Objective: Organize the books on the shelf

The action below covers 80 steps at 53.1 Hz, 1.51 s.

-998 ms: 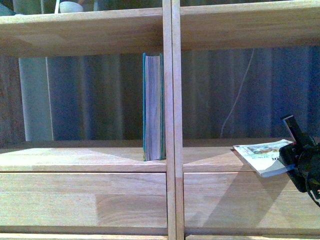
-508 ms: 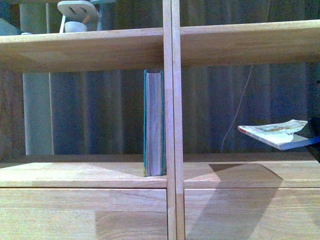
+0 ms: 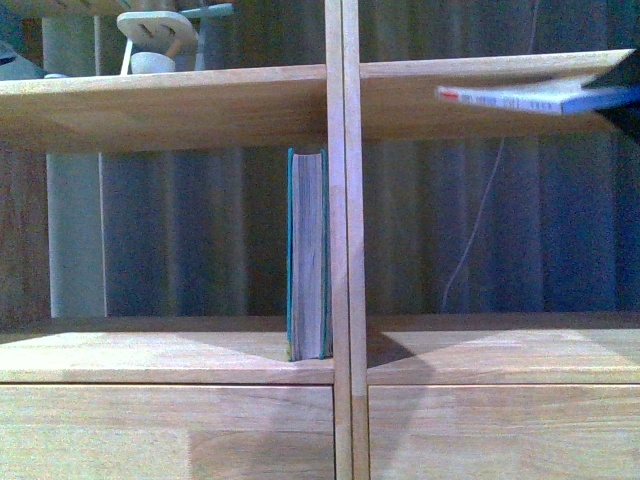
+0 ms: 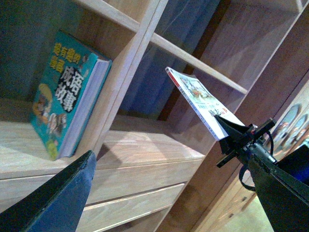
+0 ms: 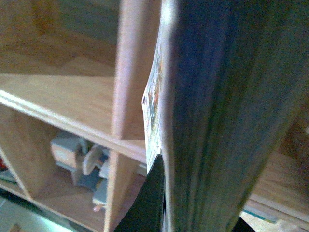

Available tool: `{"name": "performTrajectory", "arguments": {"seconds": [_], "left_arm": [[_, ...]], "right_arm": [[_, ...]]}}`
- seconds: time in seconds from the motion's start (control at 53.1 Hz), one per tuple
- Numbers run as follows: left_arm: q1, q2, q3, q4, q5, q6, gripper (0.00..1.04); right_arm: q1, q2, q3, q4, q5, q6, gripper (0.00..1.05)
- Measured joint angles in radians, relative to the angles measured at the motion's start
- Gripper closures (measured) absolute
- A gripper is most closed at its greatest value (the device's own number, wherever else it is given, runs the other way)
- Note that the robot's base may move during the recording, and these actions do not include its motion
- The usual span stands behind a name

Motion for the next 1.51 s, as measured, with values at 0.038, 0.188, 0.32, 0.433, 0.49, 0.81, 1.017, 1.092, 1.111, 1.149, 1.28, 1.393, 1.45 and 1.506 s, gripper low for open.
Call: {"name": "performTrajectory", "arguments": {"seconds": [0.038,0.188,0.32,0.433,0.49,0.81,1.017,1.092,1.111,1.149,1.28,1.393,1.45,1.506], "left_arm": [[-0.012,0.021,0.015,0.024,0.018,-0.029,0.07],[-0.072,0.092,0.065,0.087,0.066,-0.060,0.07],[-0.127,0.165,0.116,0.139,0.062,-0.098,0.07],[-0.159,0.200,0.153,0.148,0.032,-0.126,0.07],[-0.175,0.208,0.166,0.145,0.012,-0.133,0.07],[-0.216,0.167,0.090,0.208,0.002,-0.167,0.07],[-0.192,0.163,0.043,0.300,0.005,-0.249,0.07],[-0.191,0.163,0.043,0.333,0.005,-0.281,0.07],[-0.191,0.163,0.043,0.338,0.005,-0.284,0.07],[-0.191,0.163,0.043,0.354,0.005,-0.303,0.07],[-0.199,0.165,0.045,0.381,0.005,-0.378,0.07],[-0.231,0.166,0.063,0.349,-0.010,-0.406,0.07],[-0.250,0.166,0.069,0.343,-0.019,-0.408,0.07],[-0.285,0.166,0.079,0.342,-0.034,-0.415,0.07]], "right_arm": [[0.008,-0.008,0.015,0.004,-0.010,0.000,0.97],[0.050,-0.019,0.050,0.028,-0.069,0.000,0.97],[0.090,-0.005,0.071,0.050,-0.110,-0.010,0.97],[0.110,0.008,0.080,0.052,-0.109,-0.012,0.97],[0.114,0.010,0.080,0.052,-0.106,-0.011,0.97],[0.112,-0.080,-0.108,0.108,-0.142,-0.011,0.98],[0.055,-0.190,-0.200,0.144,-0.183,-0.005,0.98],[0.042,-0.190,-0.187,0.144,-0.182,-0.003,0.98],[0.042,-0.190,-0.185,0.144,-0.182,-0.001,0.98],[0.041,-0.187,-0.175,0.144,-0.182,0.001,0.98],[0.054,-0.168,-0.129,0.165,-0.183,0.005,0.98],[0.087,-0.145,-0.090,0.197,-0.181,0.021,0.98],[0.104,-0.137,-0.080,0.207,-0.179,0.024,0.98],[0.140,-0.129,-0.074,0.221,-0.176,0.026,0.98]]}}
